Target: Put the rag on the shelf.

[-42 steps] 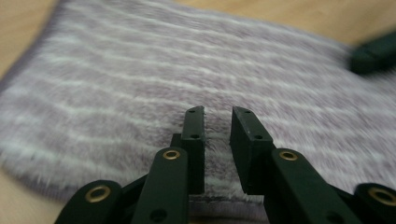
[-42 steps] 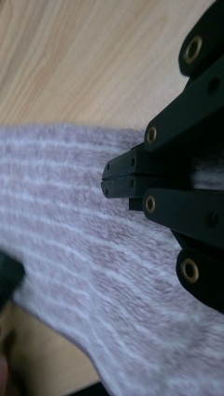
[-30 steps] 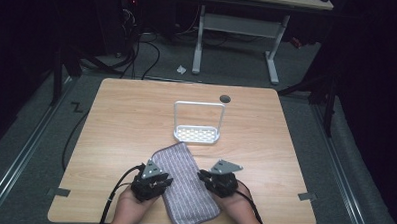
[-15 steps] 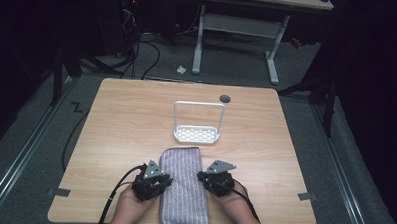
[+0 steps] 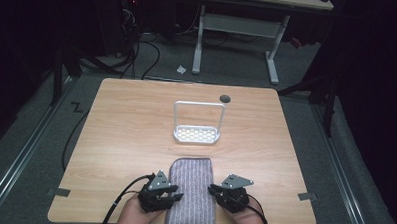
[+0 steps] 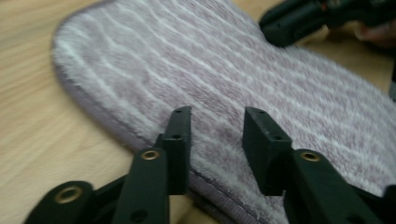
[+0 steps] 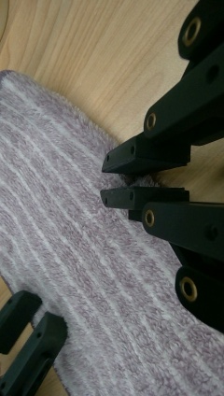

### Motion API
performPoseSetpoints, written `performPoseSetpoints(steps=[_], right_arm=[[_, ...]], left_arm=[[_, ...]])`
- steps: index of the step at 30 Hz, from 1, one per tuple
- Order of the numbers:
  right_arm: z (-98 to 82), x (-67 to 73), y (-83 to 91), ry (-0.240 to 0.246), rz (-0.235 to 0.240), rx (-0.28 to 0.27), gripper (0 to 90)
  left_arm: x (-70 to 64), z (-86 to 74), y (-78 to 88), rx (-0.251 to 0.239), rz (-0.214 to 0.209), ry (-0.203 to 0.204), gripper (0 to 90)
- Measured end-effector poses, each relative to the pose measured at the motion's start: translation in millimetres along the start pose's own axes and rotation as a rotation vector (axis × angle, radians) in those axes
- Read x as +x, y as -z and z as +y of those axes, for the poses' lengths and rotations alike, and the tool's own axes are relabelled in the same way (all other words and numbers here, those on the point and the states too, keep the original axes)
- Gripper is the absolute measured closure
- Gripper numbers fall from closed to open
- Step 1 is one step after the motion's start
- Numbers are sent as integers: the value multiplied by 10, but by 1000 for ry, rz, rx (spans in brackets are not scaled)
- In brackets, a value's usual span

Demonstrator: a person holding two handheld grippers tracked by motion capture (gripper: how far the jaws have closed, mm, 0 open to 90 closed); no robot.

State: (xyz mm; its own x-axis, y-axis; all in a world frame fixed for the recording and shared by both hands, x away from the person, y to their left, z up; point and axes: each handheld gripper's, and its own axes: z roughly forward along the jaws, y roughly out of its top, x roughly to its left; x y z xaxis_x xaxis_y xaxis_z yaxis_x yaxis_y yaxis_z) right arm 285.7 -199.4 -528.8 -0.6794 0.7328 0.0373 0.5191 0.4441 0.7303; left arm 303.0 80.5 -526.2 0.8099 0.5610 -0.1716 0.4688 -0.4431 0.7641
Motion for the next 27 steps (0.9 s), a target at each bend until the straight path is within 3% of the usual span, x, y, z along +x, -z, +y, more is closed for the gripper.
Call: performPoseSetpoints(steps=[2, 4, 7, 9, 11, 16, 23, 27], right_arm=[[11, 6, -1, -1, -2, 8, 815], [12, 13, 4, 13, -5, 11, 812], [7, 12, 10, 24, -7, 10, 800], [10, -3, 5, 19, 1, 9, 785], [10, -14, 6, 15, 3, 11, 777], [9, -14, 4, 21, 0, 10, 766], [7, -27, 0, 14, 5, 6, 756], [10, -26, -2, 11, 4, 4, 752]], left_arm=[[98, 13, 49, -31, 68, 31, 543], [138, 17, 53, -42, 86, 45, 489], [313, 71, 12, -74, 118, 145, 442], [394, 151, -68, -82, 184, 144, 402], [440, 205, -140, -75, 206, 141, 381], [518, 258, -273, -56, 182, 187, 418], [473, 303, -371, -42, 179, 167, 513], [399, 299, -401, -44, 169, 142, 629]])
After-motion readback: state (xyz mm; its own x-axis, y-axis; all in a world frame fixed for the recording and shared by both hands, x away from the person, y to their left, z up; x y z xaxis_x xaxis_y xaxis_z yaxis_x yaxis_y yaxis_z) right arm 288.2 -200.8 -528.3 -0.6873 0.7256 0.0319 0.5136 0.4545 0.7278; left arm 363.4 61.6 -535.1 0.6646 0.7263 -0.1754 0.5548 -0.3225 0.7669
